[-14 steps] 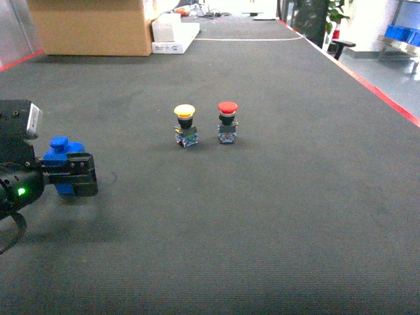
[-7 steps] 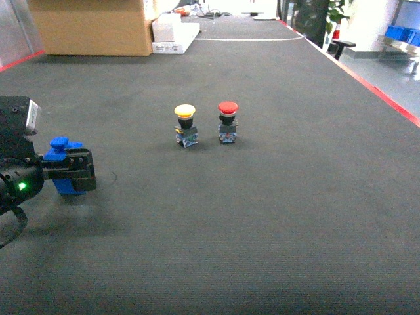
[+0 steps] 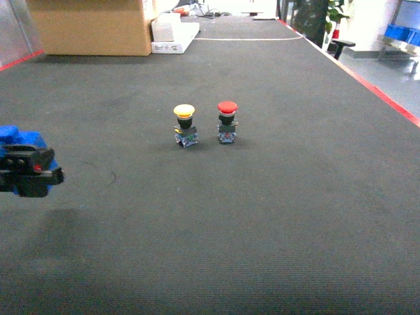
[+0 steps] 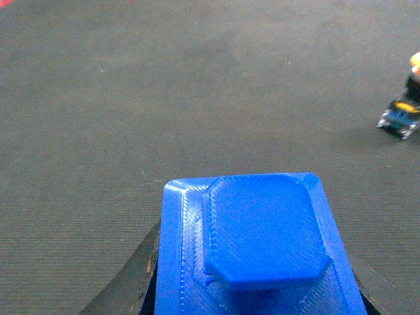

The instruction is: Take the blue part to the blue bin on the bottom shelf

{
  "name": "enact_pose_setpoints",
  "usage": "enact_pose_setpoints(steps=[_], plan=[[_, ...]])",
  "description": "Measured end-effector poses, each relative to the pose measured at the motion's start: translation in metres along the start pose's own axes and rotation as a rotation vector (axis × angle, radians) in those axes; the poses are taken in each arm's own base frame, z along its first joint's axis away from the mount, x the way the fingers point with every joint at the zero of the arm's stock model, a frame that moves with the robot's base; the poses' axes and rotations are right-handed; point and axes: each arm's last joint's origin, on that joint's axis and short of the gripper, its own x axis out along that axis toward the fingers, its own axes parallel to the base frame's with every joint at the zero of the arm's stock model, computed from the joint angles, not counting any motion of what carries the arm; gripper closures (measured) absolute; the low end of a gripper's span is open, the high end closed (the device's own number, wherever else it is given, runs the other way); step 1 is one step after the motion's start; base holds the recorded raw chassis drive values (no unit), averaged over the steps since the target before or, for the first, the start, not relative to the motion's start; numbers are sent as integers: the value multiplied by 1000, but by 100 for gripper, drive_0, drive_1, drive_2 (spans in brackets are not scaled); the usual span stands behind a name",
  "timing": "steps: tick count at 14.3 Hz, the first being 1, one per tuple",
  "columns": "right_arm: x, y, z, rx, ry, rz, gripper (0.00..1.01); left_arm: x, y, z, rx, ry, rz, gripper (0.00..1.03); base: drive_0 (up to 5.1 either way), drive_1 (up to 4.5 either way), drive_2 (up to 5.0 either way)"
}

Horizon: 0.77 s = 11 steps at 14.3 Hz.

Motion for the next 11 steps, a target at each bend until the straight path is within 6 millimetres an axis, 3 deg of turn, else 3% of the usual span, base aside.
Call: enact_pose_setpoints(steps=[8, 11], plan=[[0, 0, 0, 0, 0, 0, 3, -56, 3, 13, -3, -7, -16, 59, 0, 0, 0], [0, 0, 0, 0, 0, 0, 3, -139, 6, 15, -41, 25, 17, 59, 0, 0, 0]])
